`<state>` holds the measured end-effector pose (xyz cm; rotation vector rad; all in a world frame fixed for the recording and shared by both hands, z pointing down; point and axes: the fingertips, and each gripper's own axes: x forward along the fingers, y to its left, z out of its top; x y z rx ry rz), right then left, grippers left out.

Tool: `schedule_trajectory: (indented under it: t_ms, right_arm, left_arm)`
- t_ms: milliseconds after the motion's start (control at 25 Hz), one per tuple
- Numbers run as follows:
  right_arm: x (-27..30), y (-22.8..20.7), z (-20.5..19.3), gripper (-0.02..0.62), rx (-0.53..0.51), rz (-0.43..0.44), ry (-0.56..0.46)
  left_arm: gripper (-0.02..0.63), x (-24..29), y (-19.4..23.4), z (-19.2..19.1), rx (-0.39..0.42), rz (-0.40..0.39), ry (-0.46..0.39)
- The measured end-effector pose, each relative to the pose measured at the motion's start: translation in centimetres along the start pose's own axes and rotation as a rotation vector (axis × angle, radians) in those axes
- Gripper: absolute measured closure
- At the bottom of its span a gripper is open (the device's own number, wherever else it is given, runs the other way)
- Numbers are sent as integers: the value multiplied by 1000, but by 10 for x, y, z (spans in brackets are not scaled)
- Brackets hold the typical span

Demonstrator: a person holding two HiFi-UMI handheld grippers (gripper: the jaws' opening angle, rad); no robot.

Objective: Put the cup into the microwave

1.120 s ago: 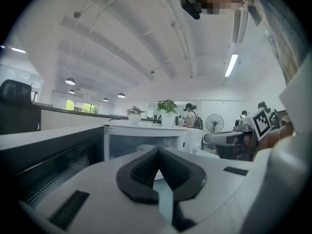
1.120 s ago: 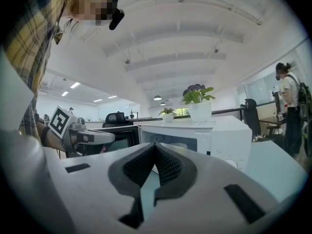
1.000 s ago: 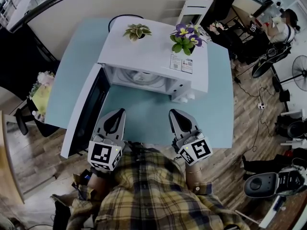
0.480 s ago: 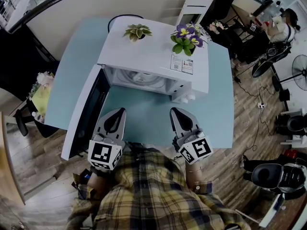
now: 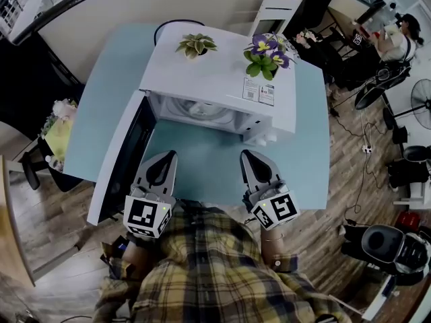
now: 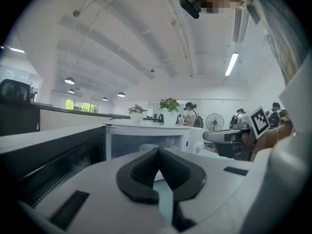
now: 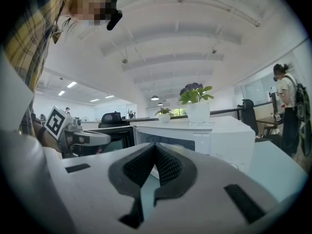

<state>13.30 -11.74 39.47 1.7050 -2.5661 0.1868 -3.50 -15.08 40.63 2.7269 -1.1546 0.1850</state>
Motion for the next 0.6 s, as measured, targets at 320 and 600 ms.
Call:
schedule_trajectory:
  t_ms: [320, 600]
  right_arm:
    - [2, -5, -2, 595, 10, -16, 7]
    - [3, -9, -4, 594, 15, -24, 11]
  left_arm:
    - [615, 2, 5, -1, -2, 7, 4]
    - [615, 5, 6, -1, -2, 5, 3]
